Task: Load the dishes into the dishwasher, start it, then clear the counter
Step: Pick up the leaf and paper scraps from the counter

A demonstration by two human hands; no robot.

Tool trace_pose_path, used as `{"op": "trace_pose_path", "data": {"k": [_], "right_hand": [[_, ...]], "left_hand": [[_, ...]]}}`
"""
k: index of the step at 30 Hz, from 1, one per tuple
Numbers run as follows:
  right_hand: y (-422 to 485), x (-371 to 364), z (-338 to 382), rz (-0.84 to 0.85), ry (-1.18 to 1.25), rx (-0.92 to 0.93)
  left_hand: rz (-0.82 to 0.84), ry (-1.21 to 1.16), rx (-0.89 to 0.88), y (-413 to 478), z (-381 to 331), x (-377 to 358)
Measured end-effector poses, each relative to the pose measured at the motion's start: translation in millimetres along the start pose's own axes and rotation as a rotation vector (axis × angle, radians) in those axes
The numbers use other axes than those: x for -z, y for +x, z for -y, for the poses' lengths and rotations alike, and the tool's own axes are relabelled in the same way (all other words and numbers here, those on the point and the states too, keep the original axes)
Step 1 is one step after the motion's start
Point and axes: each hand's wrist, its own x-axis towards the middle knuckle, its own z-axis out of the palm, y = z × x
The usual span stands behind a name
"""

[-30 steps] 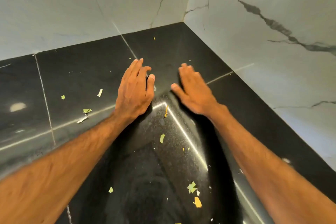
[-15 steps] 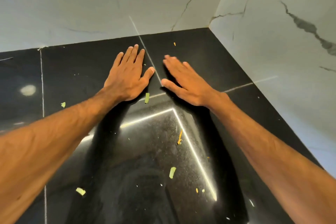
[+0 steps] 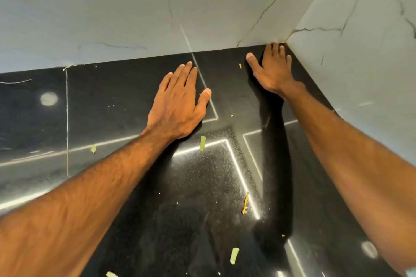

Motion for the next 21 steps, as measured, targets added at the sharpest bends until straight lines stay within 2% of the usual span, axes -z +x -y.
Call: {"op": "trace_pose_path", "data": {"k": [1, 4, 6, 8, 10, 11, 13, 17, 21], "right_hand": [[-13, -3, 3, 0.009, -0.003, 0.092], [-58, -9, 11, 0.081, 0.105, 0.529], [-68, -9, 10, 0.072, 0.232, 0.681], [-58, -8, 8, -0.005, 0.309, 0.600], [-47, -10, 9, 0.000, 0.218, 0.496], [-48, -13, 14, 0.017, 0.139, 0.505], [-65, -21, 33, 0.053, 0.058, 0.617], [-137, -29, 65, 0.106, 0.044, 0.882], [-197, -39, 69, 0.110, 0.054, 0.900]], "left_hand": [[-0.006, 0.002, 0.004, 2, 0, 0], [-0.022, 0.003, 0.011, 6, -1, -1], [-0.028, 0.000, 0.011, 6, -1, -1], [-0.031, -0.010, 0.009, 6, -1, 0], [-0.034, -0.027, 0.010, 5, -2, 1], [-0.032, -0.043, 0.014, 5, -3, 2], [-0.035, -0.086, 0.035, 4, -4, 3], [-0.033, -0.248, 0.092, 2, -6, 9], [-0.023, -0.371, 0.094, -4, -9, 18]]}}
